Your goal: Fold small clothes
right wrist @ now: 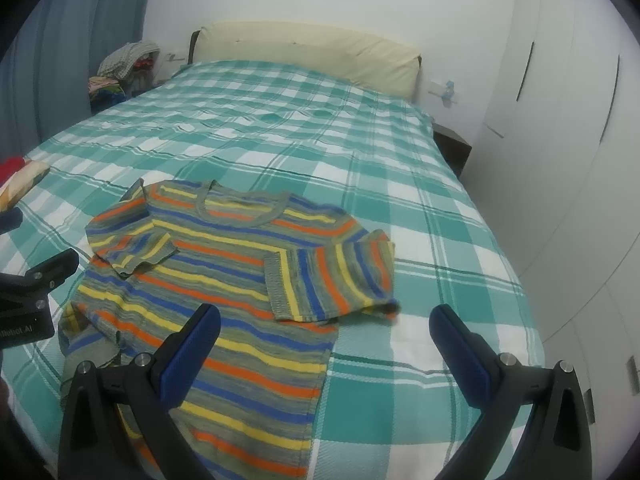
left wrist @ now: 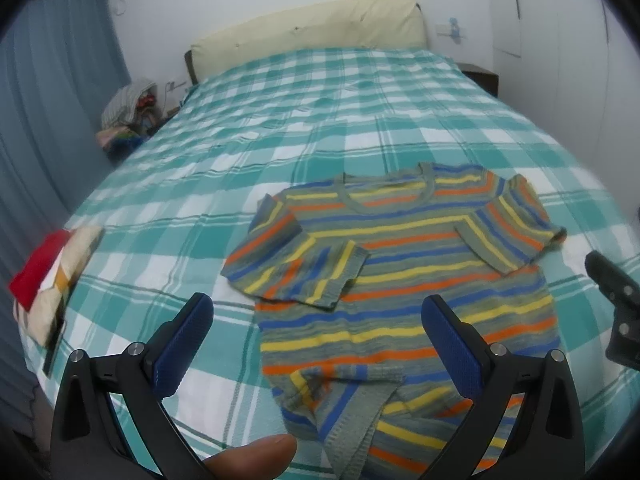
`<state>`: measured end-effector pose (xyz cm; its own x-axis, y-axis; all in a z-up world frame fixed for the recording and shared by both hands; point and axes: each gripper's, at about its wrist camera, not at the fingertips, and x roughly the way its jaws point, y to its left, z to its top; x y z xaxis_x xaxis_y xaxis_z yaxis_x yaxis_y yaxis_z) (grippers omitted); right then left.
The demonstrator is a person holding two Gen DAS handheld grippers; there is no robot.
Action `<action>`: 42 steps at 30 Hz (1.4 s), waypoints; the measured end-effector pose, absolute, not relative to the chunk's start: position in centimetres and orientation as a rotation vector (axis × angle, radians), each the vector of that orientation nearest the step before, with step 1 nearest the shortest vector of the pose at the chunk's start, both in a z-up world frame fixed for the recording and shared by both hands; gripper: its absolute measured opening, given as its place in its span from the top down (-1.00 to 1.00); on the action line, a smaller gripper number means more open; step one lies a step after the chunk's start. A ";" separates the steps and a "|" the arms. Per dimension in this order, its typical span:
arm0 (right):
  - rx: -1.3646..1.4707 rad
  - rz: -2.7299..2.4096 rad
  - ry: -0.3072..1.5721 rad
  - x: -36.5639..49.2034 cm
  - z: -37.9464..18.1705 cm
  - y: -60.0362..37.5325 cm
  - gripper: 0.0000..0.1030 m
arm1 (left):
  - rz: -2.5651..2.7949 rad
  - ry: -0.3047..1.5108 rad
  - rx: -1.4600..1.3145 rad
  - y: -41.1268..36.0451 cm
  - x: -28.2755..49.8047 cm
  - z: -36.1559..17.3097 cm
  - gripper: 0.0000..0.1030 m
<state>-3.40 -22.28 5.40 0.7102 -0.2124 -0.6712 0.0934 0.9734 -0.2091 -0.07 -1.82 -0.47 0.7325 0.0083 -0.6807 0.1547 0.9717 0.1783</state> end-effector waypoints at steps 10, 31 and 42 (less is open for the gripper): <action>-0.182 -0.193 0.759 -3.5 5.4 -22.4 -1.00 | -0.070 0.733 0.207 -1.4 0.0 -0.1 -1.00; -0.192 -0.205 0.762 -3.4 5.0 -22.7 -1.00 | -0.072 0.746 0.221 -1.6 0.1 -0.7 -1.00; -0.188 -0.196 0.765 -3.5 4.5 -22.6 -1.00 | -0.048 0.717 0.230 -1.6 -0.2 -0.4 -1.00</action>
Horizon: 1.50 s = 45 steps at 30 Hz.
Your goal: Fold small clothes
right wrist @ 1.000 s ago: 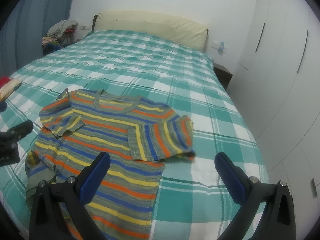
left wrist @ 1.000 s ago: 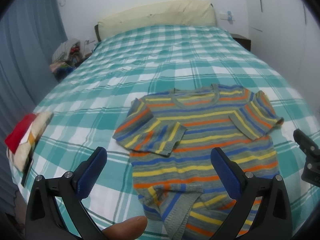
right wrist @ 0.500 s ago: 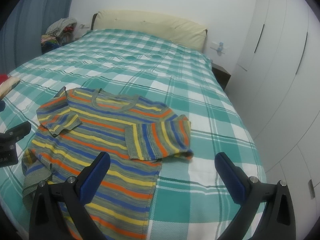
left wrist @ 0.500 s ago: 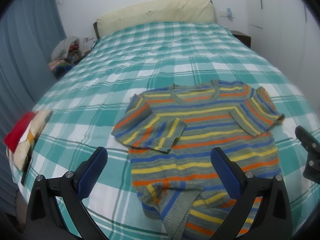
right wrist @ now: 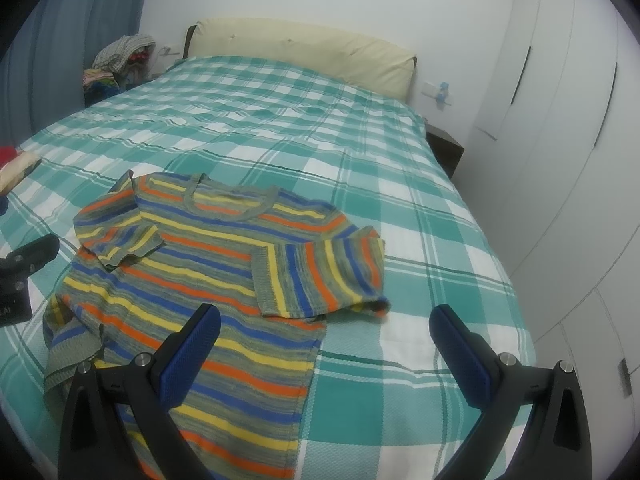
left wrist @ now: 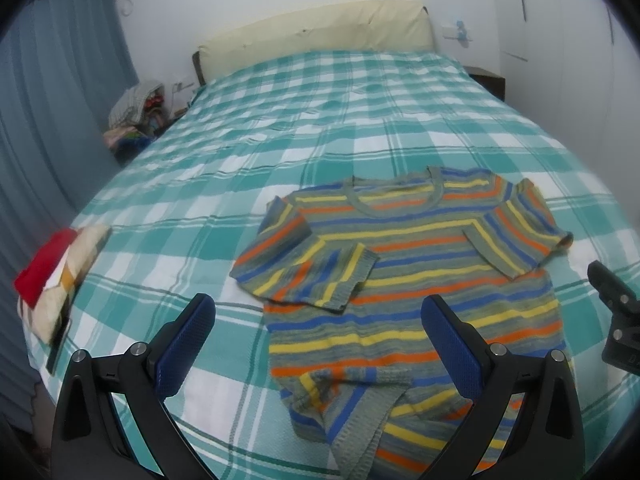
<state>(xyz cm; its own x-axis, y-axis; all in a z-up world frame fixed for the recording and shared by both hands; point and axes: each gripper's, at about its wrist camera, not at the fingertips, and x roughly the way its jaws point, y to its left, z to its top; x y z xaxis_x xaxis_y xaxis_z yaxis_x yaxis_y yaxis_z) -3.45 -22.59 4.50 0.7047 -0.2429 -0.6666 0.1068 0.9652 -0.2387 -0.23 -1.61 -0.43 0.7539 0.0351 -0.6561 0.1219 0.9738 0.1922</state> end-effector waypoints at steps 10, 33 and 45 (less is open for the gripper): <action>-0.195 -0.185 0.776 -3.3 4.0 -22.1 -1.00 | -0.031 0.699 0.242 -1.6 -0.3 -0.2 -1.00; -0.087 0.038 0.931 3.6 -1.1 -24.3 -0.96 | 0.035 0.724 0.155 2.1 1.7 0.0 -1.00; -0.050 -0.029 1.044 9.3 -5.0 -31.3 0.91 | 0.035 0.753 0.160 2.7 2.1 -0.8 -0.99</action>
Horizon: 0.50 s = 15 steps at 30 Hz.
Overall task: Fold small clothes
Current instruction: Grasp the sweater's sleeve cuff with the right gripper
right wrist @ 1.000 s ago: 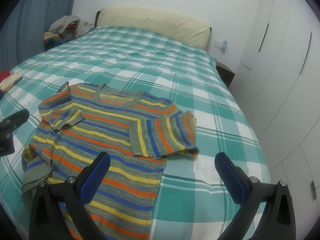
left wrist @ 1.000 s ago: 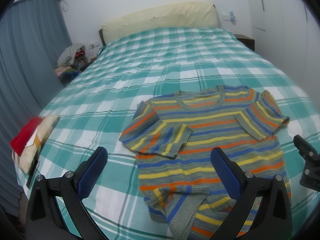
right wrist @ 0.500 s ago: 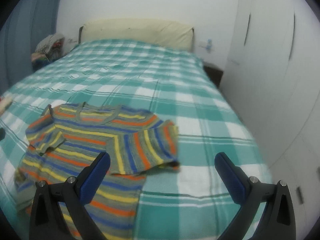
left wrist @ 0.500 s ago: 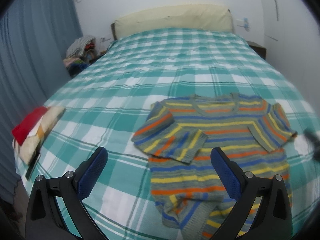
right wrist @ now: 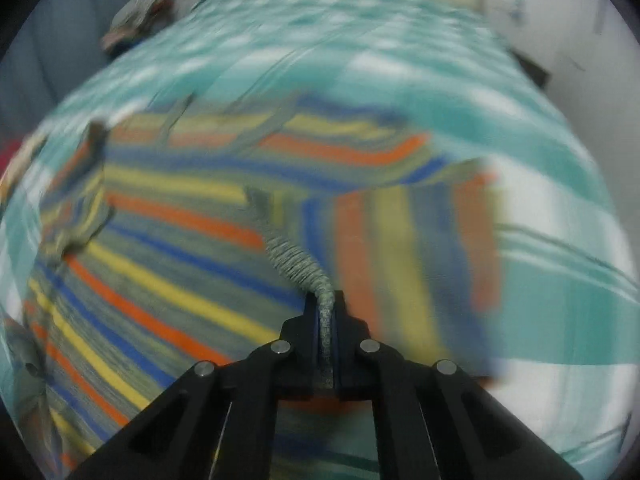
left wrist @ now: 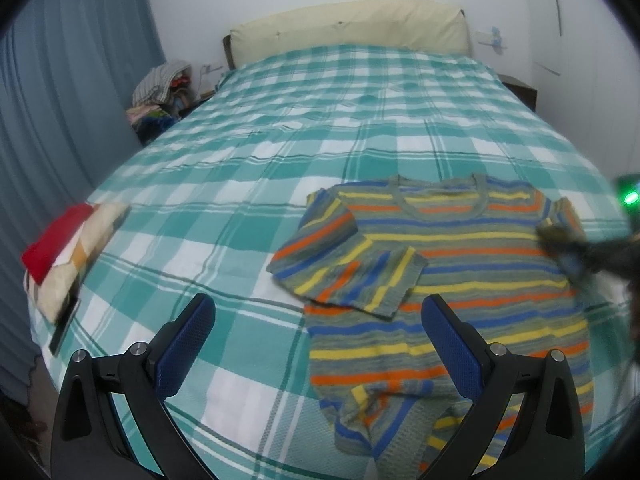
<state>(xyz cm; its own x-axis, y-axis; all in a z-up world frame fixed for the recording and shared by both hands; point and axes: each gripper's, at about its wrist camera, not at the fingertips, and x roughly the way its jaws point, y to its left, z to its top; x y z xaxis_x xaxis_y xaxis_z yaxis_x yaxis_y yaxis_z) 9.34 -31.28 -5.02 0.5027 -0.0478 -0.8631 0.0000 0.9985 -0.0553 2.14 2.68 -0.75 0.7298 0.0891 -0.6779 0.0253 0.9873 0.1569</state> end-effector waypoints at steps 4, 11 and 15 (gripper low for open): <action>0.029 -0.199 0.976 6.2 -1.1 -39.9 0.91 | 0.031 0.741 0.164 2.3 1.9 -0.6 -0.99; 0.270 -0.414 0.967 1.6 -2.5 -49.9 0.92 | 0.041 0.781 0.184 1.2 2.5 -1.8 -0.99; 0.304 -0.463 1.037 1.6 -4.7 -50.4 0.92 | 0.040 0.805 0.185 1.3 2.7 -2.7 -0.99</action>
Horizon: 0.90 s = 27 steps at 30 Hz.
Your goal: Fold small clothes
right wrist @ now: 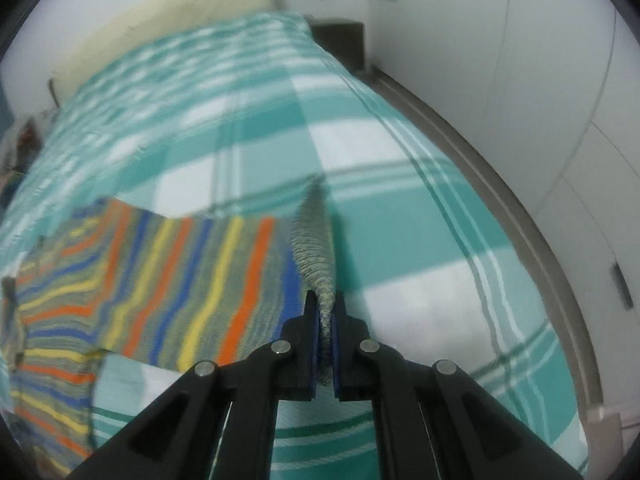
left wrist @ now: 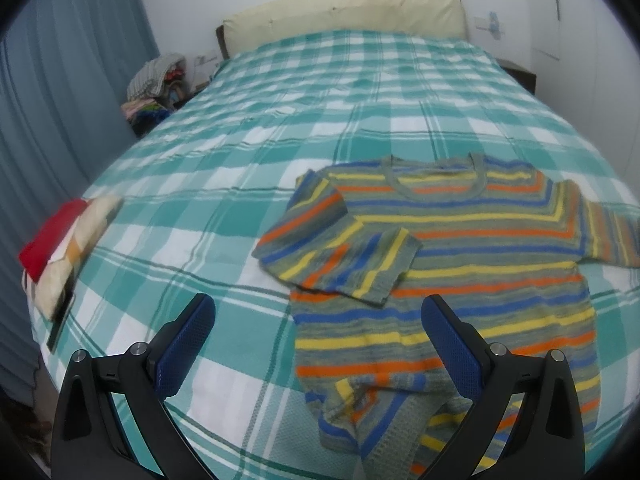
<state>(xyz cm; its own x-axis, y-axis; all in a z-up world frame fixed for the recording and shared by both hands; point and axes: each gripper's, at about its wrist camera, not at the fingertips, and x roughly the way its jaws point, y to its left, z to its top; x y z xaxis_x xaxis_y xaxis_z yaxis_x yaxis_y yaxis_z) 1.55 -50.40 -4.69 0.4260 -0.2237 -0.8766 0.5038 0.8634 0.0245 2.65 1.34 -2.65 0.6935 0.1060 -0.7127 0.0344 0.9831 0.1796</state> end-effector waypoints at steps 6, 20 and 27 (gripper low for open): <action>0.290 -0.483 1.063 1.4 -6.1 -50.9 0.89 | 0.073 0.814 0.154 4.8 3.9 -2.9 -0.99; 0.280 -0.322 0.796 -4.1 5.0 -45.1 -0.47 | -0.296 0.886 0.622 -3.4 9.0 -7.7 -0.99; 0.173 -0.224 0.703 -5.3 6.9 -39.6 -0.47 | -0.377 1.047 0.713 -4.3 12.5 -13.1 0.09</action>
<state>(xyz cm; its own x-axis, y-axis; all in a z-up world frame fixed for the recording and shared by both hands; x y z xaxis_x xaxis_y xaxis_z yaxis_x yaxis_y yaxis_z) -5.32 -39.63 6.86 0.7408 -0.1449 -0.6559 0.2611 0.9618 0.0823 12.47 -4.26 -13.09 0.4656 0.0452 -0.8838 0.5985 0.7196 0.3521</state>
